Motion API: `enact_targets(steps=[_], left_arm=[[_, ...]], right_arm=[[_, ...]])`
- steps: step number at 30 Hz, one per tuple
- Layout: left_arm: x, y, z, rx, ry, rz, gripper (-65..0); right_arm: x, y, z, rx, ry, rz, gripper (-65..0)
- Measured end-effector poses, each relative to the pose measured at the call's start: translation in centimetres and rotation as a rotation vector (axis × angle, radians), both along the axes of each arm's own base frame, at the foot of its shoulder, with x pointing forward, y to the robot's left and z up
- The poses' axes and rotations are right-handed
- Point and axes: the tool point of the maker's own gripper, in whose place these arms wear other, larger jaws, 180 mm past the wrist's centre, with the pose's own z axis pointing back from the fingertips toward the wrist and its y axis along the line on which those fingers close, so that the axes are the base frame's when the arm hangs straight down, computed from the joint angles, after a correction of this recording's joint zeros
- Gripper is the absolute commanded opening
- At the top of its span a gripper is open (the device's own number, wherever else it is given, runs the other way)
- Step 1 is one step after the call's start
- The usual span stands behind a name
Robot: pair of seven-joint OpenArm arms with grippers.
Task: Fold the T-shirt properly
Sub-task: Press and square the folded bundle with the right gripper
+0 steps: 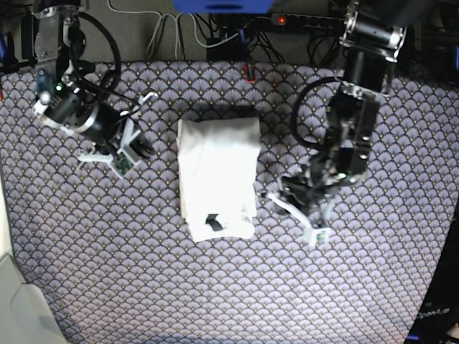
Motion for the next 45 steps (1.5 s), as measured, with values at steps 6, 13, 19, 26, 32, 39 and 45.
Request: enact_targets(steps=[6,13,19,26,32,39,45], left_arm=[[-3.7,8.4,0.1,0.026,0.054,0.174,-64.8],[-9.0,15.6,0.0,0.101,0.079,0.306,-64.8],[-12.7,17.8,1.0,0.134,0.072,0.36,-64.8],[-15.4,19.3,1.2,0.164,0.088,0.401,-64.8],[-16.3,19.7,0.8,0.171,0.109,0.409,-64.8],[-16.7,19.6,0.8,0.179,0.114,0.402,-64.8],[-17.1,19.7,0.7,0.185,0.123,0.4,-64.8]], right_arm=[[0.8,4.5,1.1,0.064,0.001,0.039,-62.0],[1.1,10.8,2.9,0.146,-0.032,0.176,-62.0],[1.6,11.8,-0.2,0.157,0.053,0.188,-62.0],[1.4,12.5,-4.3,0.241,0.151,0.169,-62.0],[-0.2,13.8,-8.4,0.324,0.246,0.176,-62.0],[0.4,14.1,-8.8,0.315,0.253,0.196,-62.0],[1.5,13.3,-3.3,0.186,0.101,0.255,-62.0]])
